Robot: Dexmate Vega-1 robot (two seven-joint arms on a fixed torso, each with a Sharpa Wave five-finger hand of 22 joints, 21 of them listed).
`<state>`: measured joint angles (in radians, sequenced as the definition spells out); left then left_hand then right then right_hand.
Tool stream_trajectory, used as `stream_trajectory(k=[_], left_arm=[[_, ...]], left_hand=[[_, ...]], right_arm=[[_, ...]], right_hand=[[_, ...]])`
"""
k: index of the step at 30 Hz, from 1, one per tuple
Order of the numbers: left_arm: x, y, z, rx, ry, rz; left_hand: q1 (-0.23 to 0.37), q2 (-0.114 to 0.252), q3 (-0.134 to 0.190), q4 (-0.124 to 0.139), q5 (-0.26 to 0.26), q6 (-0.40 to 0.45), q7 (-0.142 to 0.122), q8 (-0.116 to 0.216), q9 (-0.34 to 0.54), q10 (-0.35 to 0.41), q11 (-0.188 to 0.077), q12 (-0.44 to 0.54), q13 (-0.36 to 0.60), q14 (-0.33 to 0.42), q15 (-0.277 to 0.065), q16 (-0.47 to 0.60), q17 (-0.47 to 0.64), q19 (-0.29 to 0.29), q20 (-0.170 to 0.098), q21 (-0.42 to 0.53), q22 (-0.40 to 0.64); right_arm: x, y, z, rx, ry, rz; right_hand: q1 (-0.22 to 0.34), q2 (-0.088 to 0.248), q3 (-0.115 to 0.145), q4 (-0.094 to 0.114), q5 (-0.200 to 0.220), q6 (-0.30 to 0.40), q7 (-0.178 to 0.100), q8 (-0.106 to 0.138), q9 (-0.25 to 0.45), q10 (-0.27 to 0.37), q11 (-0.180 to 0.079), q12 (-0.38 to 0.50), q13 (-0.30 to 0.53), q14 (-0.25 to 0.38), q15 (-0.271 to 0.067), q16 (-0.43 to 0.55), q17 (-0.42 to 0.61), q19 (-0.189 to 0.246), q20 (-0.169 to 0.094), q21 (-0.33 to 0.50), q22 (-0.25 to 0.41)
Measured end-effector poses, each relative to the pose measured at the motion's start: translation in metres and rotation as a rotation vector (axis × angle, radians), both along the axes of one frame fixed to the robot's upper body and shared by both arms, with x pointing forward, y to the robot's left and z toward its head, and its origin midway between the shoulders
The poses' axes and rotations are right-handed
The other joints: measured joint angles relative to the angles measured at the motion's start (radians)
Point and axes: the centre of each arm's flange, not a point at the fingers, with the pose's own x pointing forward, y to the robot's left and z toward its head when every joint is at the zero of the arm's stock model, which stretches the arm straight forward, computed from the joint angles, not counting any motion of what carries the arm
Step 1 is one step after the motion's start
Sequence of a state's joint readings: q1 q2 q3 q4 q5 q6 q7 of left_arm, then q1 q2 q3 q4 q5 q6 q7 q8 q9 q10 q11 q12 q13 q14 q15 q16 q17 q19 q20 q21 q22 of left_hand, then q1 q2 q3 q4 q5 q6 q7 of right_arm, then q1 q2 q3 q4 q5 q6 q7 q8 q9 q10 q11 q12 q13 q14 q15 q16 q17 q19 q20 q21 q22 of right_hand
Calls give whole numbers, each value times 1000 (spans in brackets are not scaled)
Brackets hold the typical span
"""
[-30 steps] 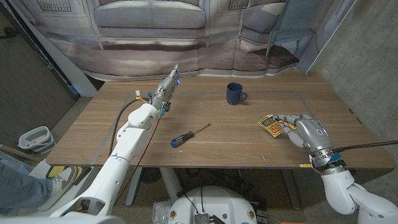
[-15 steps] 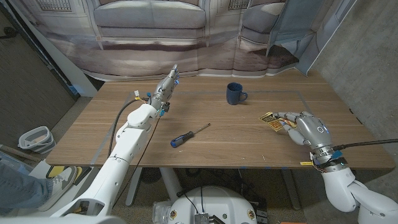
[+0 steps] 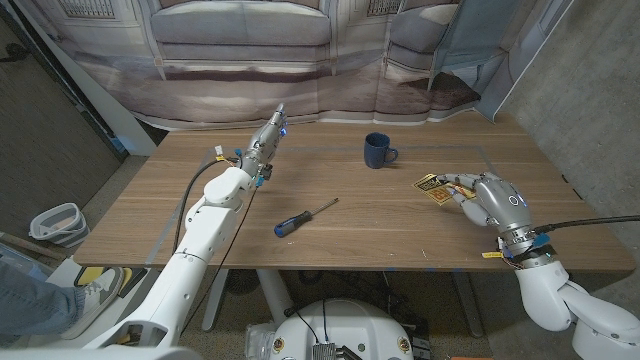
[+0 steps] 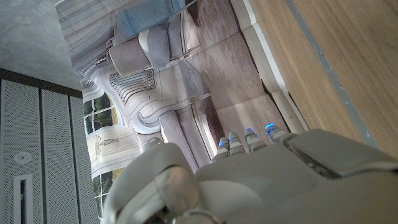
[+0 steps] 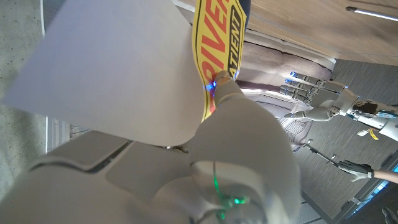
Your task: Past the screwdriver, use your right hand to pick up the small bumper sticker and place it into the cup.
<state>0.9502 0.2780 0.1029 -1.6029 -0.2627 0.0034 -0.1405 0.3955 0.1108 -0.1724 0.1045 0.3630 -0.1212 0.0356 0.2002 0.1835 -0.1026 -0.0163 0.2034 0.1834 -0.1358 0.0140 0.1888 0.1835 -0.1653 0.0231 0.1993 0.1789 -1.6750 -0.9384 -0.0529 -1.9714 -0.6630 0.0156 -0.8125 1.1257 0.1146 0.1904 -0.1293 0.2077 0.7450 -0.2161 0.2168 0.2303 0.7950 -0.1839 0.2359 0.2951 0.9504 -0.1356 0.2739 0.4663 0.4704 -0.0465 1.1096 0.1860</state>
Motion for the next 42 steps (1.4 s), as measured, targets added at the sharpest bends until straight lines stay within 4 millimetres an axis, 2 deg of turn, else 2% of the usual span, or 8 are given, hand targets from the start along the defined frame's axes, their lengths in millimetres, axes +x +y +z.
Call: stream_trajectory(k=[42], left_arm=[[-12, 19, -2, -9, -5, 35]], left_hand=[[0, 0, -8, 0, 0, 0, 0, 0, 0, 0, 0, 0, 0, 0, 0, 0, 0, 0, 0, 0, 0]], right_arm=[[20, 15, 44, -44, -36, 92]], right_hand=[[5, 5, 0, 0, -5, 0, 0, 0, -1, 4, 4, 0, 5, 0, 0, 0, 4, 0, 0, 12, 0]])
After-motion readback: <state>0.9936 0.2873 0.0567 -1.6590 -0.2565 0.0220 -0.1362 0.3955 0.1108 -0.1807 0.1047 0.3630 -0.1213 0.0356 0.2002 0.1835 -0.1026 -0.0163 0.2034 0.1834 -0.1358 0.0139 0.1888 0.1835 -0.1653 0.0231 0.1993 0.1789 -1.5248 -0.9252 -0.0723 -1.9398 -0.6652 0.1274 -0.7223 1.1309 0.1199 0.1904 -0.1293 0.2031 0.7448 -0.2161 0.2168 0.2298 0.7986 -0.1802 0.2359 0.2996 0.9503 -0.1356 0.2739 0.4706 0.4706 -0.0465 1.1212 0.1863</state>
